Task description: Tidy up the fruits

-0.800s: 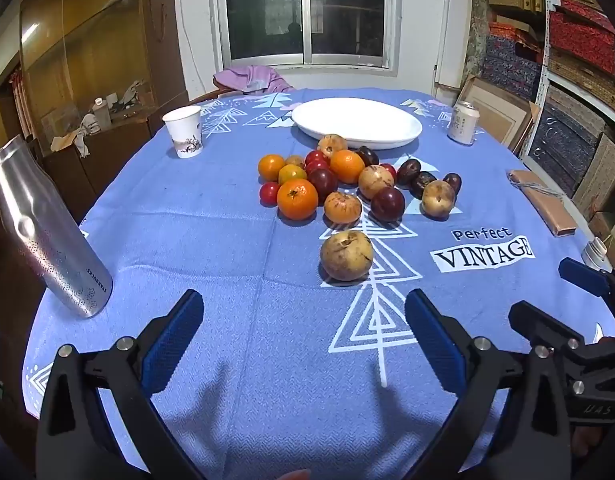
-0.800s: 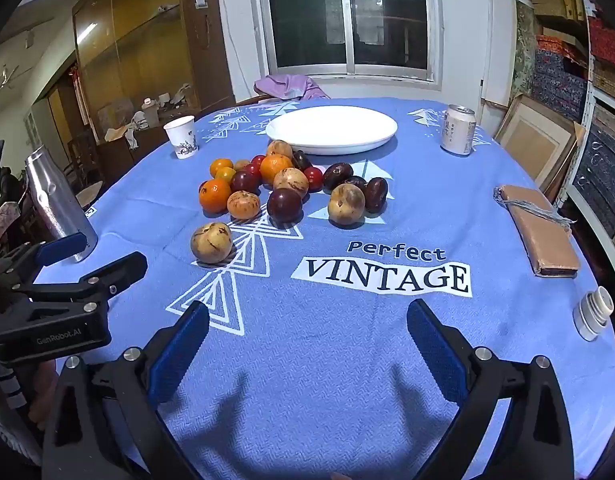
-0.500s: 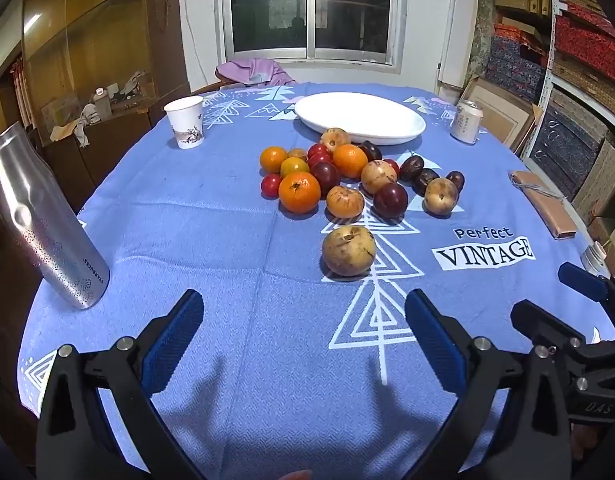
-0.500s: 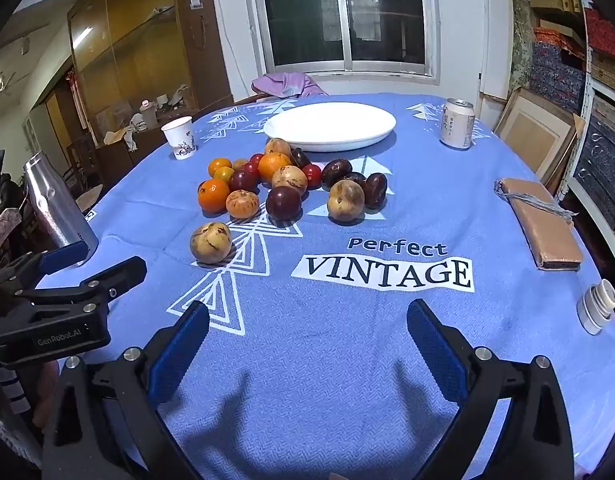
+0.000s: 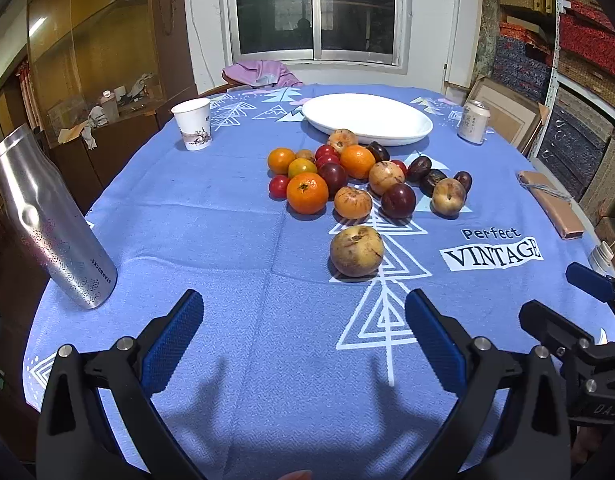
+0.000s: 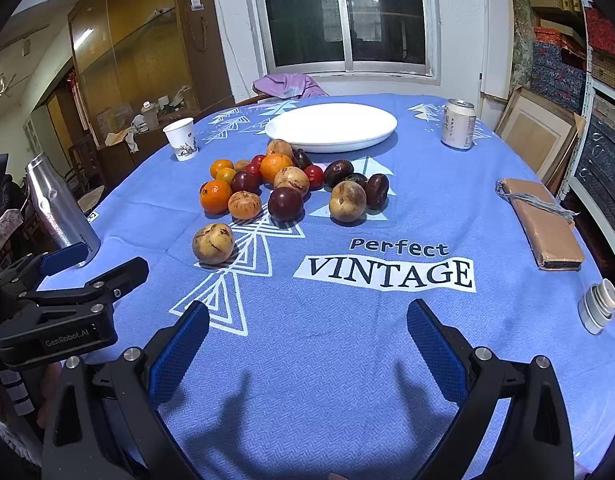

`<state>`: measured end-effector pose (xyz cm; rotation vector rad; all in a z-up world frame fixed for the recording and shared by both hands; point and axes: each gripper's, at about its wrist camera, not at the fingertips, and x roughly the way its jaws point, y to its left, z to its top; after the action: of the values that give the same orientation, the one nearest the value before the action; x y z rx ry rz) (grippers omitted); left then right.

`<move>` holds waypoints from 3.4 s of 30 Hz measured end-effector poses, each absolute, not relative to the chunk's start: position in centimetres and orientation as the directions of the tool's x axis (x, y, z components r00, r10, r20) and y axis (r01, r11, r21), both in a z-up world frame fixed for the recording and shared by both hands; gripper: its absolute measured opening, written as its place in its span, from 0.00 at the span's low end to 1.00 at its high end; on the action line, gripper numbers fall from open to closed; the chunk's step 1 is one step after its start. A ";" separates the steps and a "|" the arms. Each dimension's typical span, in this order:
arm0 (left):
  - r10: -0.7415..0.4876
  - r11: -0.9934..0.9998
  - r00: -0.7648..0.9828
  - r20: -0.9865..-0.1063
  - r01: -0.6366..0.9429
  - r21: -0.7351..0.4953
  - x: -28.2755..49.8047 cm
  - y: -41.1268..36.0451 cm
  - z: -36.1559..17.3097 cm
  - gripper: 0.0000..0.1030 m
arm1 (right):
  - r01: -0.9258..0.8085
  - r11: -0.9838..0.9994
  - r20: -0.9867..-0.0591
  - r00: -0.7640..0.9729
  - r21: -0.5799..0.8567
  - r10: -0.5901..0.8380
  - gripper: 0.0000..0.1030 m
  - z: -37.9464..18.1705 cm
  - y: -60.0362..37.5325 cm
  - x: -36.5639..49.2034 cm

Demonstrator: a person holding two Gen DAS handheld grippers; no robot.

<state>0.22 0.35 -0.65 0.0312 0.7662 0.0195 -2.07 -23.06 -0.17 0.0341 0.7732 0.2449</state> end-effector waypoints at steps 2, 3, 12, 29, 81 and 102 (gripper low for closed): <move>0.033 0.999 0.720 -0.693 -0.008 0.039 0.2 0.3 -0.6 0.96 | -0.207 0.971 -0.687 0.689 0.120 0.232 0.97 -0.2 -23.1 -2.0; 0.035 0.999 0.721 -0.692 -0.010 0.040 0.2 0.3 -0.6 0.96 | -0.207 0.971 -0.687 0.689 0.120 0.232 0.97 -0.2 -23.0 -2.0; 0.033 0.999 0.717 -0.696 -0.010 0.036 0.2 0.4 -0.6 0.96 | -0.207 0.971 -0.687 0.689 0.121 0.232 0.97 -0.2 -23.0 -2.0; 0.035 0.999 0.713 -0.700 -0.015 0.034 0.3 0.5 -0.8 0.96 | -0.210 0.970 -0.687 0.687 0.122 0.235 0.97 -0.3 -22.9 -2.0; 0.033 0.999 0.692 -0.721 -0.011 0.034 0.8 0.2 -1.5 0.96 | -0.199 0.969 -0.696 0.676 0.146 0.244 0.97 -0.7 -23.1 -1.7; -0.246 0.963 0.592 -0.768 0.240 -0.123 8.1 0.2 -5.3 0.96 | -0.296 0.920 -0.706 0.592 0.257 0.388 0.97 -3.4 -26.4 7.4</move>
<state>8.10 0.23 -5.35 -0.0064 0.8941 -0.2825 7.39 -26.40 -3.40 0.1161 0.8487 0.3990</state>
